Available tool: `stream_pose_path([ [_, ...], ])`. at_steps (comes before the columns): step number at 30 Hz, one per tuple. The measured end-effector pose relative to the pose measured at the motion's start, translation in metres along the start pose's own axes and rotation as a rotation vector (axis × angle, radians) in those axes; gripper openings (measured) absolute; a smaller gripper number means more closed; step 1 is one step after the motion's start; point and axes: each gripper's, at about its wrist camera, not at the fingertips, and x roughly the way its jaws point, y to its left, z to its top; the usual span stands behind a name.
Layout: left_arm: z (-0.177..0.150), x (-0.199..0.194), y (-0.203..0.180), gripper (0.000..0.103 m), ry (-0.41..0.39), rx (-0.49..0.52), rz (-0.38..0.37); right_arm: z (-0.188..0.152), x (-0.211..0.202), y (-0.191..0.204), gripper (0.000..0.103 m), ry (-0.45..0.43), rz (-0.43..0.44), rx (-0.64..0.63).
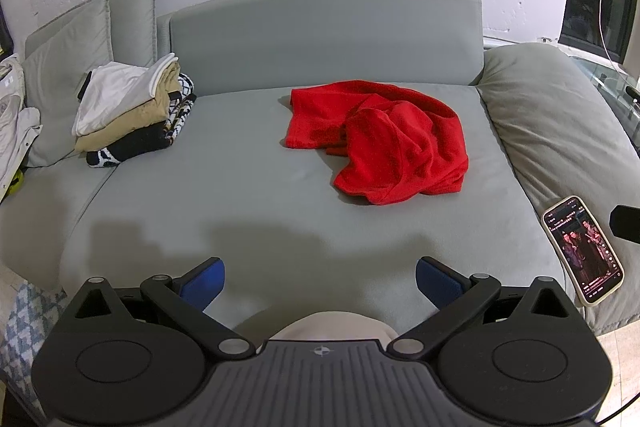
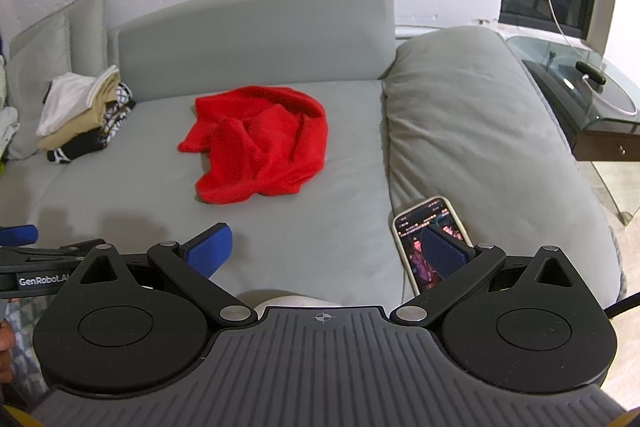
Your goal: Fold clothes
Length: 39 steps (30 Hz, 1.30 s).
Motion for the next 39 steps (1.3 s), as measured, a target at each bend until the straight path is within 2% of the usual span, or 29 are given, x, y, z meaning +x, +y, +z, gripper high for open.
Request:
stream_pose_path([
  [17, -0.003, 0.001, -0.001, 0.102, 0.009, 0.002, 0.007, 0.0, 0.001, 0.001, 0.103, 0.006, 0.002, 0.003],
  [30, -0.008, 0.025, -0.002, 0.102, 0.052, 0.012, 0.016, -0.007, 0.018, 0.001, 0.103, 0.005, 0.019, 0.002],
  [33, -0.007, 0.033, 0.0, 0.102, 0.057, 0.008, 0.015, -0.005, 0.035, -0.011, 0.103, -0.017, -0.011, 0.059],
  [34, -0.005, 0.036, 0.0, 0.102, 0.054, 0.01, 0.017, -0.003, 0.041, -0.017, 0.103, -0.048, -0.03, 0.089],
  [37, 0.002, 0.047, -0.001, 0.102, 0.039, 0.018, 0.026, 0.006, 0.068, -0.036, 0.103, -0.165, -0.123, 0.148],
  [39, 0.008, 0.055, -0.003, 0.102, 0.019, 0.029, 0.036, 0.015, 0.096, -0.048, 0.103, -0.201, -0.207, 0.139],
])
